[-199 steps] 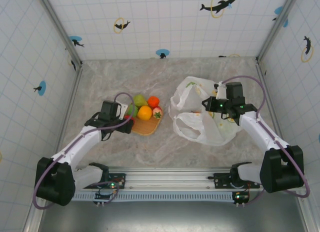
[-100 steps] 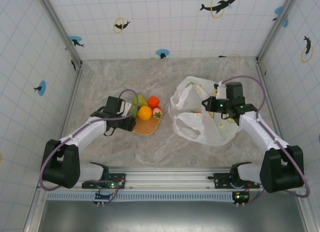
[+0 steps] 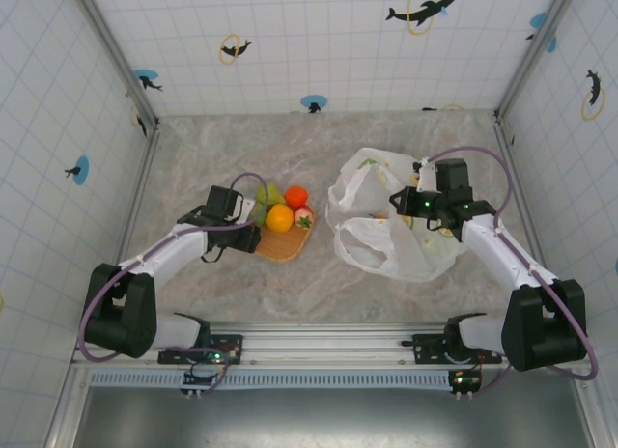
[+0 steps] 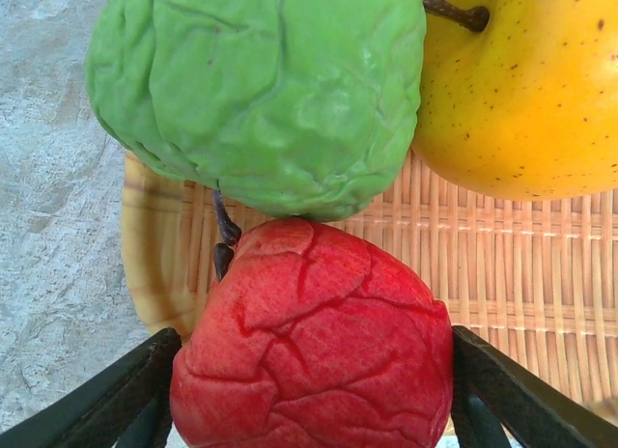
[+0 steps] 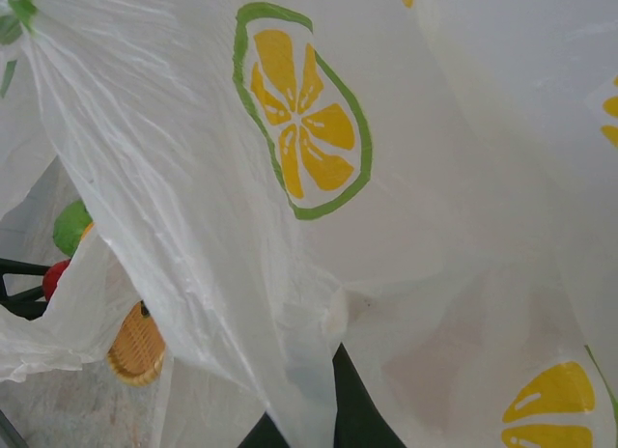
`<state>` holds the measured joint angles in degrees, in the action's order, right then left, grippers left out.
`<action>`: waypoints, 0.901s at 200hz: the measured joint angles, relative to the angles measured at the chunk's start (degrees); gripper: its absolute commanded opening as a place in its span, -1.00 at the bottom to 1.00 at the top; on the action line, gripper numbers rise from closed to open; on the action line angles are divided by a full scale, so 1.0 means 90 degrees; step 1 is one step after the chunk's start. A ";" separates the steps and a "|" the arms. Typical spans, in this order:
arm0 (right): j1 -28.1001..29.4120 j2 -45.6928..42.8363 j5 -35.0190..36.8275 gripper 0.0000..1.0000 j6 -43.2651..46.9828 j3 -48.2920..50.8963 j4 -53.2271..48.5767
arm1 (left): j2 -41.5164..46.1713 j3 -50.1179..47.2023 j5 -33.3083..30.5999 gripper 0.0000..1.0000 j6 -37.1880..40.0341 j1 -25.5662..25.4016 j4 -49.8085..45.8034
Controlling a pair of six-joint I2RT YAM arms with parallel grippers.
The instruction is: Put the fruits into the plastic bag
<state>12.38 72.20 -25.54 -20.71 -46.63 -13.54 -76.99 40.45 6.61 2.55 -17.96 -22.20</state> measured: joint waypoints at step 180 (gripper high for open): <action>0.0141 0.0095 -0.0007 -1.00 -0.0087 -0.0002 0.0002 | 0.1093 0.0391 0.1659 -0.04 -0.1127 -0.2118 0.1015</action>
<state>13.65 73.06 -25.61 -21.50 -46.65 -13.52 -67.16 43.97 21.54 -7.60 -37.01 -13.06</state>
